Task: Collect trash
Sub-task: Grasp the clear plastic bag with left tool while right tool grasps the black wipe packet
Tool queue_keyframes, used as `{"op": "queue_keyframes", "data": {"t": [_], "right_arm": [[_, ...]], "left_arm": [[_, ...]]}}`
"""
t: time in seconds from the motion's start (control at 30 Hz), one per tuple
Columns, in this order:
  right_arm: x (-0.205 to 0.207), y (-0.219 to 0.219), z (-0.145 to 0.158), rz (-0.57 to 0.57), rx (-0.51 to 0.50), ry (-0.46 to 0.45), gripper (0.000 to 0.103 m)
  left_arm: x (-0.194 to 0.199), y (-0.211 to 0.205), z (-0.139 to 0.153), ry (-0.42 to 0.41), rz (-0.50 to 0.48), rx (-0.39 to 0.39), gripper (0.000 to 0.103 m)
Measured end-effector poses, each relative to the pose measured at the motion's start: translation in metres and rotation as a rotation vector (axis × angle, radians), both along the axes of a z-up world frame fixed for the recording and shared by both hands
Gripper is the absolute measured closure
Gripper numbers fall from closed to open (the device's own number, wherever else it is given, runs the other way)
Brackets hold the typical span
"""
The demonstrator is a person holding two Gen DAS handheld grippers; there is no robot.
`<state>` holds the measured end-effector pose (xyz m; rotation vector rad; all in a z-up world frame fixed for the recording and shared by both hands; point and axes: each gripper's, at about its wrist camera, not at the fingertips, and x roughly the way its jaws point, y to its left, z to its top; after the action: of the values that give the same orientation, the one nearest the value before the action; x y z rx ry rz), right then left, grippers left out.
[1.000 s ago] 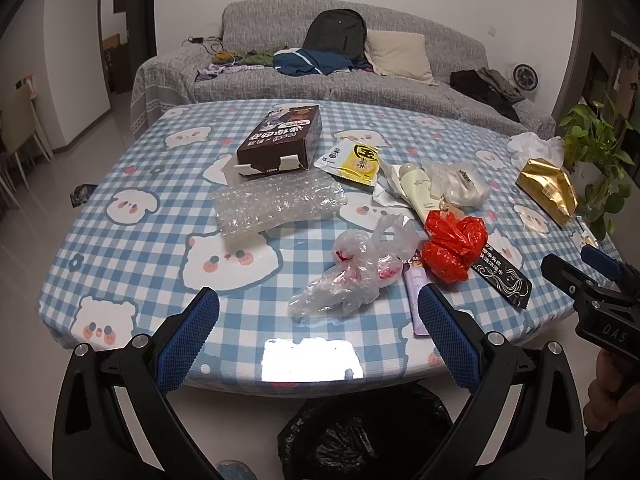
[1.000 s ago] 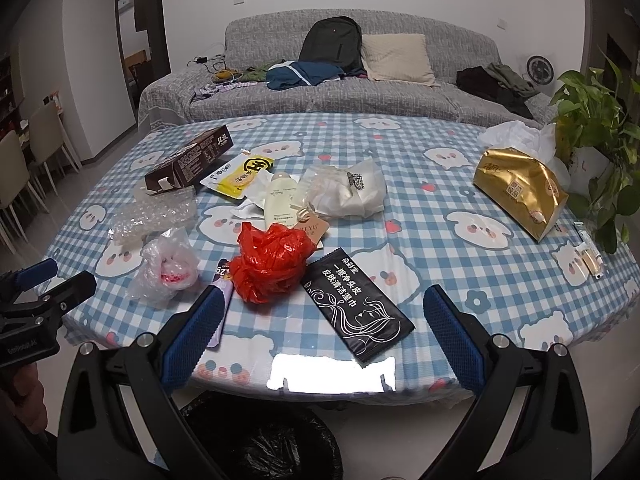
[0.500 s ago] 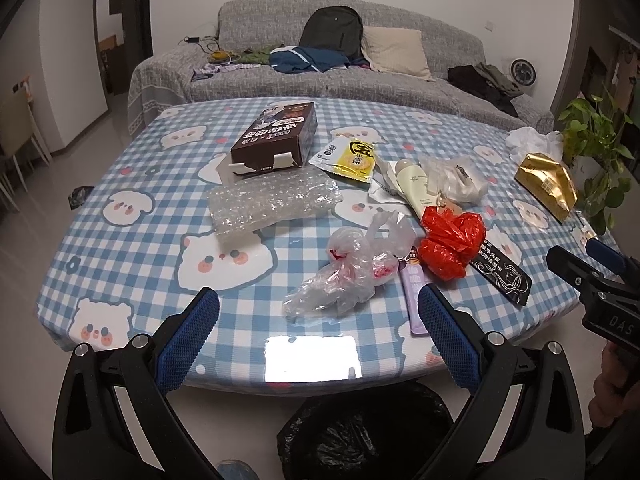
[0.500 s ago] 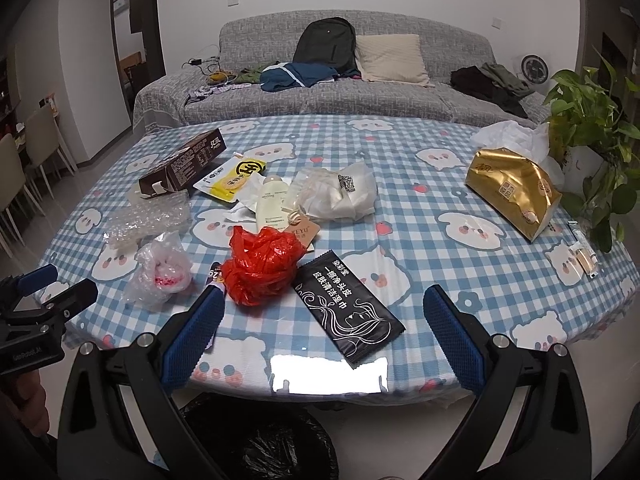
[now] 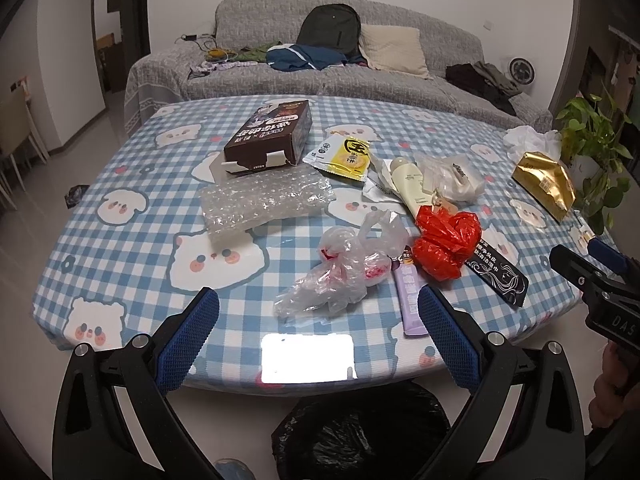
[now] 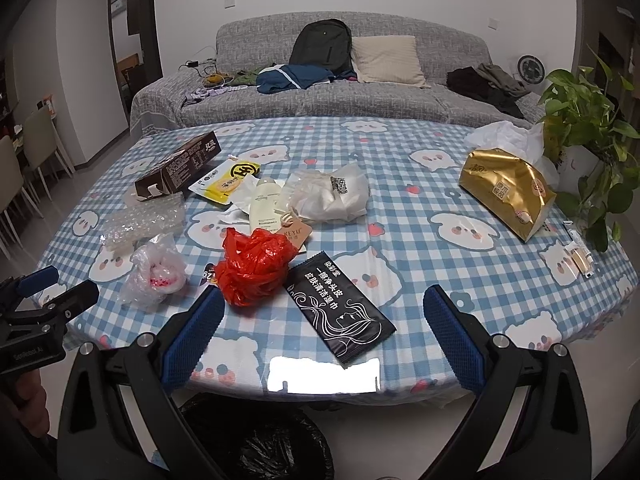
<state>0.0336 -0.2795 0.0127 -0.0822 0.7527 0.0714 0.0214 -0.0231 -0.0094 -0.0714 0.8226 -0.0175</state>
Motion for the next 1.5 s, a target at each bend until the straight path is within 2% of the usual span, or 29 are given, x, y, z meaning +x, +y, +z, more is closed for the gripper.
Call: {"op": "queue_keyframes", "data": {"t": [0.2, 0.47, 0.63, 0.8, 0.93, 1.1, 1.2, 1.23, 1.3, 1.33, 1.5], "right_arm": [[0.013, -0.012, -0.004, 0.005, -0.026, 0.021, 0.007], [0.038, -0.017, -0.035, 0.044, -0.084, 0.117, 0.007], [0.054, -0.004, -0.058, 0.089, -0.133, 0.178, 0.007], [0.066, 0.001, -0.074, 0.105, -0.128, 0.227, 0.009], [0.076, 0.000, -0.080, 0.103, -0.111, 0.253, 0.012], [0.087, -0.001, -0.086, 0.108, -0.098, 0.286, 0.018], [0.093, -0.002, -0.090, 0.110, -0.086, 0.308, 0.025], [0.094, -0.002, -0.090, 0.110, -0.085, 0.311, 0.025], [0.096, -0.002, -0.089, 0.113, -0.072, 0.318, 0.030], [0.097, -0.002, -0.088, 0.118, -0.063, 0.323, 0.036], [0.097, -0.002, -0.088, 0.116, -0.058, 0.338, 0.041]], "left_arm": [[0.013, -0.005, -0.010, 0.027, -0.012, -0.002, 0.006], [0.044, -0.017, -0.030, 0.074, -0.039, 0.028, 0.006], [0.060, -0.021, -0.041, 0.099, -0.053, 0.038, 0.006], [0.074, -0.028, -0.050, 0.119, -0.069, 0.051, 0.008], [0.085, -0.029, -0.058, 0.141, -0.068, 0.055, 0.012], [0.096, -0.027, -0.066, 0.172, -0.074, 0.042, 0.023], [0.102, -0.026, -0.069, 0.189, -0.080, 0.036, 0.031], [0.104, -0.026, -0.071, 0.198, -0.084, 0.034, 0.038], [0.106, -0.027, -0.072, 0.206, -0.083, 0.030, 0.039], [0.107, -0.027, -0.072, 0.209, -0.082, 0.029, 0.040], [0.108, -0.027, -0.071, 0.217, -0.068, 0.008, 0.044]]}}
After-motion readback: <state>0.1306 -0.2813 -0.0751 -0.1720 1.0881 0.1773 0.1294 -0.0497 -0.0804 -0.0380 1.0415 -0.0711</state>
